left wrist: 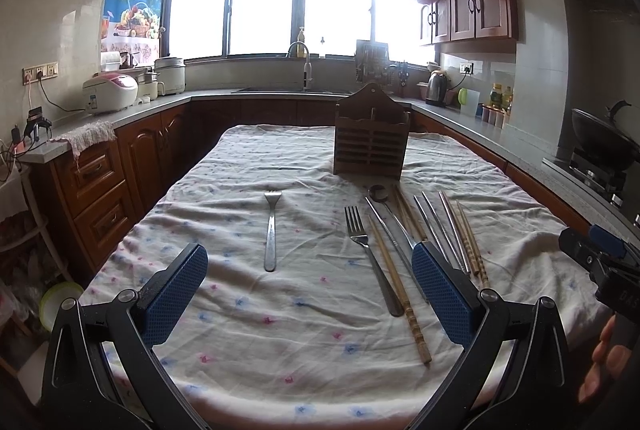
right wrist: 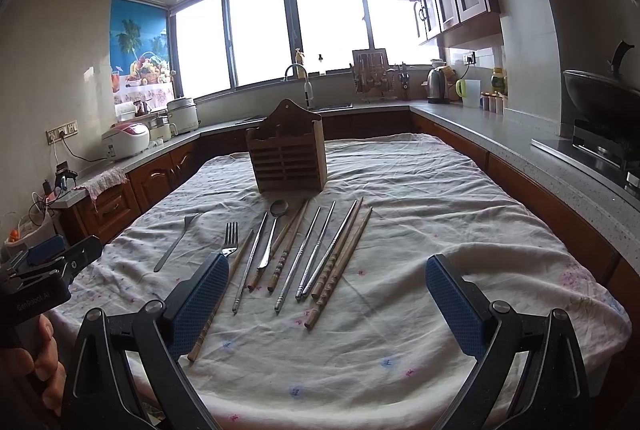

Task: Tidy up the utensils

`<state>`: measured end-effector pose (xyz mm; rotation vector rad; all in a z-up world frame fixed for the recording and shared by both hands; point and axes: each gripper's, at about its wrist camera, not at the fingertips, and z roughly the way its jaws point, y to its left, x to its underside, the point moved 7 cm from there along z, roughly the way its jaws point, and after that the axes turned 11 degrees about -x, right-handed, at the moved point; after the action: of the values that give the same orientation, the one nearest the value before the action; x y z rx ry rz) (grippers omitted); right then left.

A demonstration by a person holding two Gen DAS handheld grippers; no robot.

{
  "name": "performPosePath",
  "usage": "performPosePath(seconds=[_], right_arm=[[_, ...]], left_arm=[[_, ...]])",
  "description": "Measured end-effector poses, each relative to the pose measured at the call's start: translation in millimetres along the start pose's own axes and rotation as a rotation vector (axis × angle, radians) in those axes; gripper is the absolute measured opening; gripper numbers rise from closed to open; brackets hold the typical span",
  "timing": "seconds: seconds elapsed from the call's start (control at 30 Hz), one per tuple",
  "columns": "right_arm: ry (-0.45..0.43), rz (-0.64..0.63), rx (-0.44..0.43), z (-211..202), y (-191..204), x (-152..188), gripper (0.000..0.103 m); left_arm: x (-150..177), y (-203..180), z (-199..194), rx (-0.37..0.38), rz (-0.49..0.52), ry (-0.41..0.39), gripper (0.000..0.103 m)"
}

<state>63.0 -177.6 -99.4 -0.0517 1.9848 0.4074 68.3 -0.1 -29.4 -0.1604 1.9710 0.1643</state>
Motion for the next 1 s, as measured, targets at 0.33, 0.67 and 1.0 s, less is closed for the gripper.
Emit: performPosePath(seconds=[0.33, 0.67, 1.0], right_arm=[[0.022, 0.034, -0.001, 10.8, -8.1, -6.5, 0.1], [0.061, 0.108, -0.012, 34.5, -30.1, -19.0, 0.099], [0.132, 0.154, -0.019, 70.5, -52.1, -31.9, 0.094]], left_arm=[[-2.1, -7.7, 20.9, 0.036, 0.008, 0.052, 0.103], [-12.0, -21.7, 60.9, 0.066, 0.039, 0.17, 0.103], [-32.1, -51.4, 106.0, 0.15, 0.057, 0.263, 0.093]])
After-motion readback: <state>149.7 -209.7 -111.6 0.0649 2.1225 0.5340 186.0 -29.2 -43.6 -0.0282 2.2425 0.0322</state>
